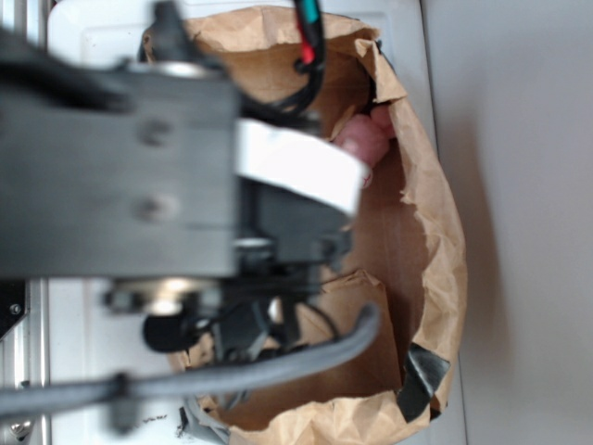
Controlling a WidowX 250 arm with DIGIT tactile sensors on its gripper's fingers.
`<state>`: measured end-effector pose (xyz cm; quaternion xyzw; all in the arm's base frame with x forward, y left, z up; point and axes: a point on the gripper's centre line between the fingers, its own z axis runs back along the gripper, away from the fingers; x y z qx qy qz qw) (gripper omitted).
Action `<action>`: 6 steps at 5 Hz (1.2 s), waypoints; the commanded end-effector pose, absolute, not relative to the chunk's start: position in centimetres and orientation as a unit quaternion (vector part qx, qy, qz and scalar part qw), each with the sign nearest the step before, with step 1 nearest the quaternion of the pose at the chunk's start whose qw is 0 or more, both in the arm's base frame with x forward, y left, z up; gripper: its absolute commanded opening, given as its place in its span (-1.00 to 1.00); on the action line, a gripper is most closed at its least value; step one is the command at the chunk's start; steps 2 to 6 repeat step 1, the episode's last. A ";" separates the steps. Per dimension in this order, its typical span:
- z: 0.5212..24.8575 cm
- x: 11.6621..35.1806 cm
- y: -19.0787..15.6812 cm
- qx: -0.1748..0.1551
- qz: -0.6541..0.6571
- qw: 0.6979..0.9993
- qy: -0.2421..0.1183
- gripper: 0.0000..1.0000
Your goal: Grab the blue block.
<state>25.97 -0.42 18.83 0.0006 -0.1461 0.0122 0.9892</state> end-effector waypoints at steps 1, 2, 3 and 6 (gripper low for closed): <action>19.9 26.4 -0.1 0.004 0.024 0.988 -0.153 -1.00; 19.9 26.4 -0.1 0.004 0.024 0.988 -0.153 -1.00; 19.9 26.4 -0.1 0.004 0.024 0.988 -0.153 -1.00; 19.9 26.4 -0.1 0.004 0.024 0.988 -0.153 -1.00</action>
